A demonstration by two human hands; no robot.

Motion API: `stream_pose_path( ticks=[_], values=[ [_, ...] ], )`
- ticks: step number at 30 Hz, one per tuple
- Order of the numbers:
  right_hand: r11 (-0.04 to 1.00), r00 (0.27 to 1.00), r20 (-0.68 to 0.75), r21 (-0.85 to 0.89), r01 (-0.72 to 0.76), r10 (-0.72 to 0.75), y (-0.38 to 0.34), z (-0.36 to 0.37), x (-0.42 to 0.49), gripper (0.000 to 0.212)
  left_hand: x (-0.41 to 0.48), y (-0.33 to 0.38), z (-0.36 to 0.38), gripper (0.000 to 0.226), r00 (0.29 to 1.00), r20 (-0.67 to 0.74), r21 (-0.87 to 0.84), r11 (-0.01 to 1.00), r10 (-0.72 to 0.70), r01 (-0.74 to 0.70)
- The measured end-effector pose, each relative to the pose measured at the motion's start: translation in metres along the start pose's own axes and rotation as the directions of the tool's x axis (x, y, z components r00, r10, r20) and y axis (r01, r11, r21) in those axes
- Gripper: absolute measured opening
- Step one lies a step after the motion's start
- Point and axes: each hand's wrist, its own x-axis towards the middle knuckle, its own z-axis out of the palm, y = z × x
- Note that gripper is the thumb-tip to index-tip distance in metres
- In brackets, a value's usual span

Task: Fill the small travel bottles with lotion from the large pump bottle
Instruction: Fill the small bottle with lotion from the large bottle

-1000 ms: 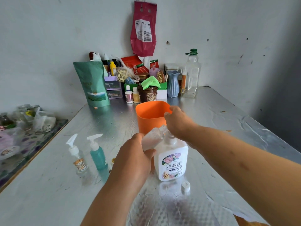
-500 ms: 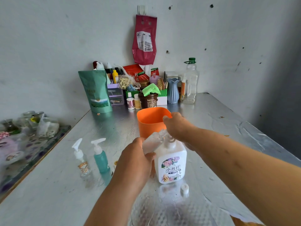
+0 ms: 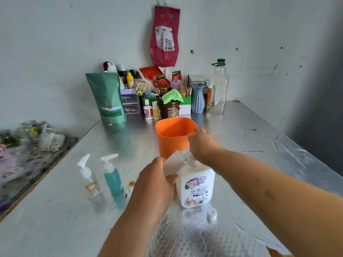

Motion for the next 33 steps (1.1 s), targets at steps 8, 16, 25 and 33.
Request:
stream_pose_path(
  ticks=[8, 16, 25, 33],
  values=[
    [0.991, 0.999, 0.018, 0.131, -0.028, 0.026, 0.007, 0.000, 0.015, 0.037, -0.003, 0.002, -0.004, 0.032, 1.000, -0.009, -0.015, 1.000, 0.021, -0.021],
    [0.990, 1.000, -0.009, 0.143, -0.018, 0.020, 0.006, -0.001, 0.018, 0.035, -0.003, 0.002, -0.006, 0.033, 1.000, -0.014, -0.021, 0.999, 0.027, -0.028],
    [0.994, 0.999, 0.002, 0.102, -0.036, 0.036, 0.006, 0.004, 0.014, 0.039, 0.004, -0.003, 0.001, 0.033, 0.999, -0.026, -0.026, 0.999, 0.032, -0.033],
    [0.963, 0.988, -0.053, 0.240, -0.125, 0.142, 0.010, 0.012, 0.020, 0.026, 0.000, -0.006, 0.004, 0.032, 1.000, 0.010, -0.065, 0.998, 0.019, -0.019]
  ],
)
